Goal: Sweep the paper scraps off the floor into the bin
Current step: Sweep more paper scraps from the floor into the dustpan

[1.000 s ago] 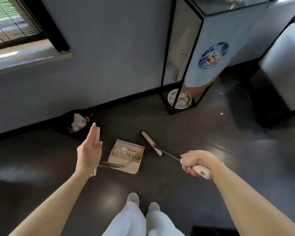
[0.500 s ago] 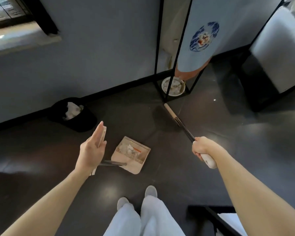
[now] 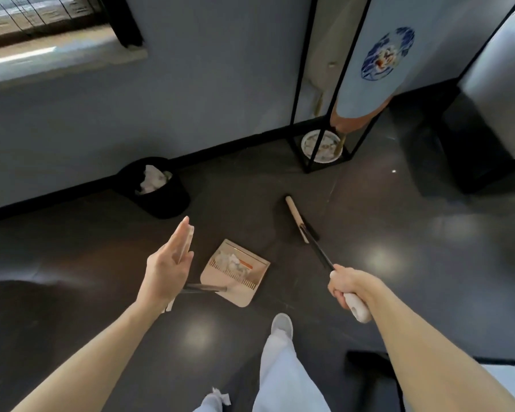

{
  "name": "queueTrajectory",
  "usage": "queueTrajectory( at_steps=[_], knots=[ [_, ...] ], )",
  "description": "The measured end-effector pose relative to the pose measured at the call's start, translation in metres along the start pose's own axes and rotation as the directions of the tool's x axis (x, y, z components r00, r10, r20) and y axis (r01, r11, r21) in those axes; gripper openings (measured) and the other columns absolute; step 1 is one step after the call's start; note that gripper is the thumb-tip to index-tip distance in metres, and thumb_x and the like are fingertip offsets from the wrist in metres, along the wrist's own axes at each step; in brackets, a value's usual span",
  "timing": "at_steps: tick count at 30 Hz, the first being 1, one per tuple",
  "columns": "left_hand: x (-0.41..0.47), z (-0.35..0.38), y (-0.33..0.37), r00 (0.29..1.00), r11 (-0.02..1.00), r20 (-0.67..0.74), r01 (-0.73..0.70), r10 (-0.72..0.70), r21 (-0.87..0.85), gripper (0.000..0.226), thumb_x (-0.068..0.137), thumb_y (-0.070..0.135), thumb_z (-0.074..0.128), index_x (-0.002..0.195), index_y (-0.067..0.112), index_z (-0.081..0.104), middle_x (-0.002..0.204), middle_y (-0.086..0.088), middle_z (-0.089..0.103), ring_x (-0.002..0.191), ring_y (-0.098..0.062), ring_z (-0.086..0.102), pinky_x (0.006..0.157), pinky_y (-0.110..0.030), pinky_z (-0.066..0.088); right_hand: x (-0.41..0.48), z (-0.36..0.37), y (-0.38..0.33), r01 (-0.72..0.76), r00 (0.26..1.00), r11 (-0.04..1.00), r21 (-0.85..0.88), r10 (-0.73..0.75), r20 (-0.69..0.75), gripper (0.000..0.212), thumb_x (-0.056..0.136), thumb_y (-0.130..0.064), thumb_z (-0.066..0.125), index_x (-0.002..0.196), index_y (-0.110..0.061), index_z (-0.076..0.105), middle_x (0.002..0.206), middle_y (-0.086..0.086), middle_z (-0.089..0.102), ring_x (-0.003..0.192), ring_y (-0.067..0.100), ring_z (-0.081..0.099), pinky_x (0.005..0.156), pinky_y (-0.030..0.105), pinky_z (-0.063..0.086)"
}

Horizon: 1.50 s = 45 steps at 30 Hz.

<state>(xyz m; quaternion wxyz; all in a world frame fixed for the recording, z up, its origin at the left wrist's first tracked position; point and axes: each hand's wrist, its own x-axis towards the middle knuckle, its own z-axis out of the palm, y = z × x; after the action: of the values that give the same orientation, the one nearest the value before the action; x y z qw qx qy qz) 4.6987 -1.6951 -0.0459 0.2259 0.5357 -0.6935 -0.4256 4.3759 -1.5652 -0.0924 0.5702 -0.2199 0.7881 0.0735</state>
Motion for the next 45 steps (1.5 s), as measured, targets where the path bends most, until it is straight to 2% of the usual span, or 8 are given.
queueTrajectory(
  at_steps=[4,6,20,26,31,35,40,45],
  knots=[
    [-0.05,-0.032,-0.03,0.996,0.997,0.041,-0.078,0.077,0.023,0.069,0.09,-0.006,0.055,0.145,0.027,0.03,0.136,0.016,0.041,0.13,-0.001,0.035,0.095,0.003,0.026,-0.032,0.082,0.031,-0.113,0.994,0.991,0.078,0.112,0.016,0.07,0.08,0.004,0.048,0.136,-0.037,0.038,0.089,0.002,0.051,0.062,0.017,0.044,0.059,0.029,0.044],
    [-0.079,-0.05,-0.048,0.991,0.993,0.073,-0.115,0.113,0.016,0.071,0.09,-0.006,0.056,0.144,0.031,0.029,0.136,0.016,0.042,0.131,-0.002,0.037,0.097,0.0,0.027,-0.05,0.13,0.048,-0.106,0.994,0.987,0.119,0.105,0.021,0.088,0.078,0.005,0.049,0.15,-0.037,0.02,0.087,0.003,0.049,0.062,0.017,0.045,0.058,0.028,0.044],
    [-0.27,-0.119,-0.12,0.994,0.991,0.036,-0.104,0.101,0.088,0.07,0.091,-0.003,0.055,0.147,0.031,0.031,0.134,0.016,0.048,0.117,0.011,0.043,0.095,0.0,0.029,-0.177,0.372,0.131,-0.04,0.999,0.979,0.2,0.032,0.04,0.08,0.085,-0.002,0.045,0.154,-0.027,0.013,0.067,-0.002,0.051,0.056,0.01,0.045,0.06,0.023,0.042],
    [-0.391,-0.148,-0.143,0.995,0.996,-0.07,-0.062,0.066,0.06,0.077,0.093,0.0,0.054,0.134,0.06,0.029,0.131,0.027,0.048,0.117,-0.037,0.055,0.093,-0.056,0.049,-0.208,0.455,0.174,0.003,0.999,0.982,0.187,-0.011,0.042,0.084,0.083,0.001,0.045,0.153,-0.031,0.011,0.072,-0.006,0.045,0.061,0.013,0.046,0.059,0.024,0.044],
    [-0.466,-0.167,-0.162,0.995,0.999,-0.104,0.001,0.004,0.051,0.066,0.093,0.0,0.054,0.146,0.032,0.033,0.129,-0.012,0.061,0.118,-0.038,0.052,0.098,-0.046,0.045,-0.232,0.521,0.212,-0.055,0.996,0.979,0.197,0.038,0.085,0.086,0.08,-0.001,0.044,0.153,-0.034,0.012,0.074,0.006,0.056,0.06,0.017,0.047,0.069,0.028,0.044],
    [-0.512,-0.184,-0.179,0.998,0.998,-0.058,0.002,0.002,0.069,0.066,0.094,0.002,0.054,0.146,0.034,0.032,0.135,0.005,0.056,0.118,-0.036,0.053,0.095,-0.044,0.049,-0.257,0.572,0.22,-0.001,0.995,0.964,0.267,-0.024,0.092,0.078,0.085,0.002,0.042,0.153,-0.027,0.017,0.072,0.0,0.048,0.054,0.012,0.043,0.045,0.016,0.042],
    [-0.563,-0.212,-0.202,1.0,0.999,0.007,0.02,-0.02,-0.034,0.065,0.093,-0.004,0.051,0.145,0.032,0.034,0.134,0.015,0.049,0.129,-0.007,0.046,0.106,-0.017,0.033,-0.292,0.637,0.22,-0.088,0.987,0.934,0.345,0.036,0.155,0.084,0.08,-0.002,0.042,0.152,-0.038,0.015,0.066,0.004,0.053,0.052,0.013,0.044,0.054,0.022,0.04],
    [-0.605,-0.24,-0.233,0.992,0.999,0.122,-0.03,0.031,-0.013,0.066,0.092,-0.005,0.053,0.144,0.032,0.037,0.128,0.022,0.048,0.124,0.003,0.045,0.107,-0.017,0.032,-0.336,0.678,0.232,-0.065,0.997,0.859,0.508,0.04,0.059,0.075,0.084,0.003,0.04,0.148,-0.035,0.03,0.074,0.006,0.05,0.047,0.009,0.034,0.044,0.018,0.031]
  ],
)
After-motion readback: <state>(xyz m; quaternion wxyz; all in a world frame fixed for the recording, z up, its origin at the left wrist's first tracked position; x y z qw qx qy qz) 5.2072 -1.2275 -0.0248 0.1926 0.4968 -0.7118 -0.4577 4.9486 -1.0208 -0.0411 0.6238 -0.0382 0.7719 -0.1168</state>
